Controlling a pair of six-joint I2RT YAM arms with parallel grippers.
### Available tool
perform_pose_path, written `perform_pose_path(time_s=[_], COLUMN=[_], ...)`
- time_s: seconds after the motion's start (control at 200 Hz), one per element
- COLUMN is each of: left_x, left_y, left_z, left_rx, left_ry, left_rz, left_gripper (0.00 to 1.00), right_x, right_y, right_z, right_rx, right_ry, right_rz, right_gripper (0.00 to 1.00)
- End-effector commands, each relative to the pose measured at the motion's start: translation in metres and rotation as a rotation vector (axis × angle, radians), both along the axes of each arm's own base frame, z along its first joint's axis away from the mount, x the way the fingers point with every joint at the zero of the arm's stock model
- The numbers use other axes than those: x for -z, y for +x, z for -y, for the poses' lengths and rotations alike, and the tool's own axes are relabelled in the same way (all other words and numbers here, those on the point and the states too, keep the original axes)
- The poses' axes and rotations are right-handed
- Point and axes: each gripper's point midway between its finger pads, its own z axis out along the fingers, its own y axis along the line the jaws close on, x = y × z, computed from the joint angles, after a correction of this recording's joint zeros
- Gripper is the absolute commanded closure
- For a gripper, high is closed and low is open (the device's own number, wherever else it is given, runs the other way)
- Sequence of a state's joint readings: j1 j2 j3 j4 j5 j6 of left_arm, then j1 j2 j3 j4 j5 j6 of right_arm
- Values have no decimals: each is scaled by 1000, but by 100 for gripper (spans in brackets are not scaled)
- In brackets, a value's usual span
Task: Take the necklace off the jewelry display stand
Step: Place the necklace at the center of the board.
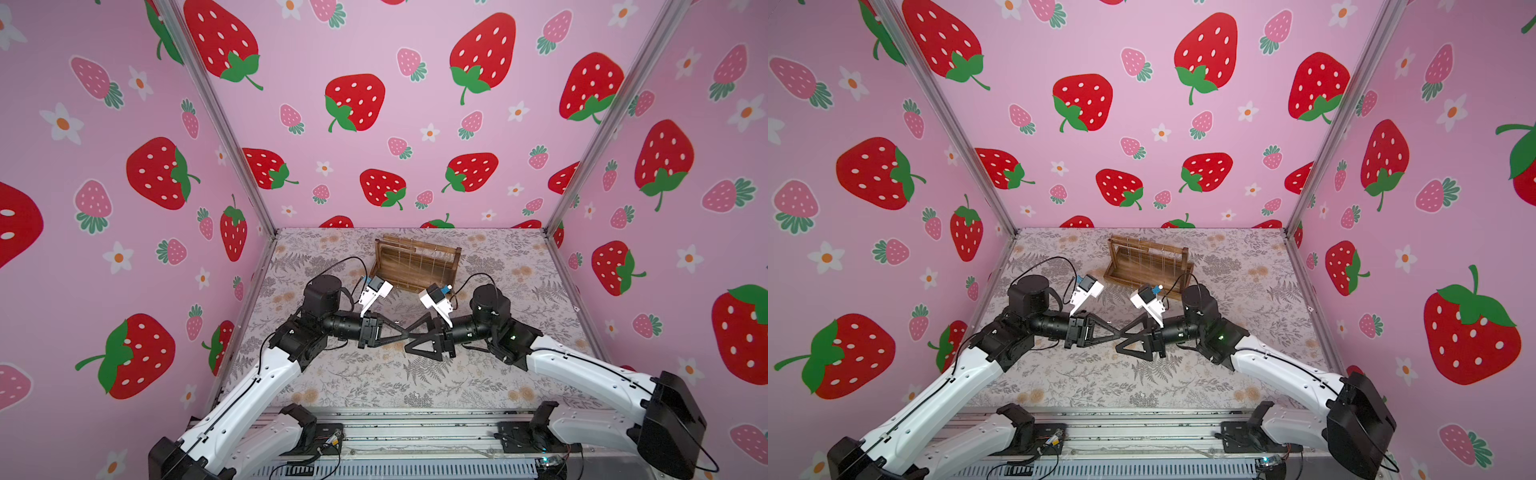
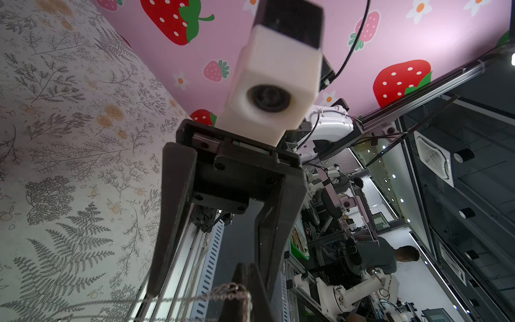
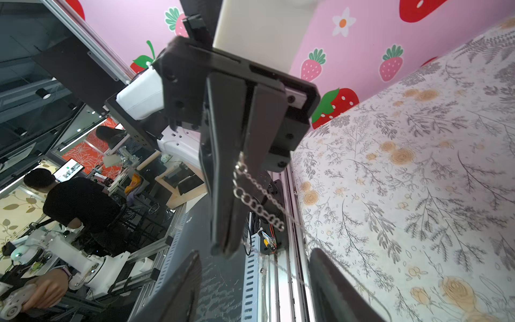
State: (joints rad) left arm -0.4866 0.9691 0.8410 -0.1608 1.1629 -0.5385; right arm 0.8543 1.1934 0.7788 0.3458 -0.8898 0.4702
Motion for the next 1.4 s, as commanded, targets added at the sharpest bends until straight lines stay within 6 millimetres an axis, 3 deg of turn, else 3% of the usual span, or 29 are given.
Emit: perform_pose_path(time_s=[0.0,0.23,0.53,0.715,0.966,1.196,1.331,1.396], left_x=[-2,-7,-6,-3,-3,-2,-5,-5], left_y=[-11,-16,-18,-19,-20,-22,-23,-25], left_z=[0,1,-1,-2,-2,-4,-5,-6], left_rx=[39,39,19,12,8,2,1,1], left_ry=[-10,-14,-6,-1,0,5,-1,-2], left_rz=[15,22,31,29,36,40,52,56], left_gripper=[100,100,100,100,100,100,100,100], right_x=[-17,-21,-16,-12,-17,-14,-11,-10], right_y=[-3,-1,-17,-22,-20,-18,-16,-15], right_z=[-4,-13,-19,-21,-18,-16,-16,-16], right_rx=[-30,-42,-86,-80,-44,-20,-5,0], right_ry=[46,62,53,49,55,47,40,38], right_rz=[63,64,58,60,73,72,69,68], right_gripper=[37,39,47,64,73,87,100,100])
